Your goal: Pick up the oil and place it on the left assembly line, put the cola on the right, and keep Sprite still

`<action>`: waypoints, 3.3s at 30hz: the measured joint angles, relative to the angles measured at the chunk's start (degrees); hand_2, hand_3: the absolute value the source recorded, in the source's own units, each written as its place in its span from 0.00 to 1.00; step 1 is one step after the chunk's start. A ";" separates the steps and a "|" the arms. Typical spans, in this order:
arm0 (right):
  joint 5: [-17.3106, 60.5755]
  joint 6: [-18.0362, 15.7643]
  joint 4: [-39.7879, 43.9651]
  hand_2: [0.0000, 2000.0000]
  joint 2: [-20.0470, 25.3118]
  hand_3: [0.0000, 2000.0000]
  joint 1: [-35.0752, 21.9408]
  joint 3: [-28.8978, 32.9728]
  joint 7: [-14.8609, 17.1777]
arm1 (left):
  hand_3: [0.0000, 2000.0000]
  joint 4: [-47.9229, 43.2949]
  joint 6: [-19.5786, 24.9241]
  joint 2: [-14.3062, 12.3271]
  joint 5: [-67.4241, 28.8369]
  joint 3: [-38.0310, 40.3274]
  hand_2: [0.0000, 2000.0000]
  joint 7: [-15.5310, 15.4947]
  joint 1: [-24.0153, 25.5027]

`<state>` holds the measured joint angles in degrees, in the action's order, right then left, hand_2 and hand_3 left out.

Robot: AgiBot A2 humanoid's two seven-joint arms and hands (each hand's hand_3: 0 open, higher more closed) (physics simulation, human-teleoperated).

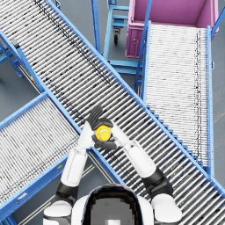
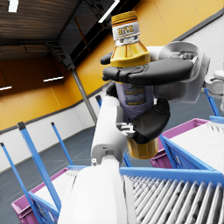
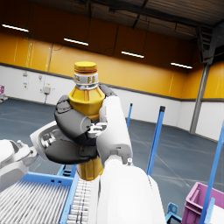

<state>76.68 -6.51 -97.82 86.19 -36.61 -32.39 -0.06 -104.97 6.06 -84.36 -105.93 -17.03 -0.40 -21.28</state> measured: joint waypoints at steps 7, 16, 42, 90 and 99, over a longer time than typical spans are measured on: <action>-0.10 2.63 -0.53 0.00 0.32 0.02 -0.04 0.01 0.13 | 1.00 -0.64 -1.24 0.19 -0.04 0.11 1.00 -0.07 0.59; -0.20 4.53 -2.20 0.00 1.67 0.00 0.50 8.04 0.03 | 1.00 -1.80 -1.27 0.17 -0.09 14.39 1.00 0.60 3.83; -0.22 6.51 -3.35 0.00 3.46 0.00 2.94 14.48 0.06 | 0.00 5.49 -5.97 -0.08 -0.03 52.02 0.00 0.41 10.58; -12.60 2.82 -5.72 0.00 -11.37 0.00 14.62 27.00 3.79 | 0.00 1.76 -9.78 12.22 31.28 9.58 0.00 4.12 1.41; -18.91 0.94 -5.13 0.00 -16.67 0.00 19.68 21.25 5.70 | 0.00 2.04 -11.69 15.03 47.40 5.76 0.00 6.02 4.49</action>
<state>57.77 -5.57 -102.95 69.52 -16.93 -11.13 5.64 -102.93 -5.63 -69.33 -58.53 -11.27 5.62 -16.80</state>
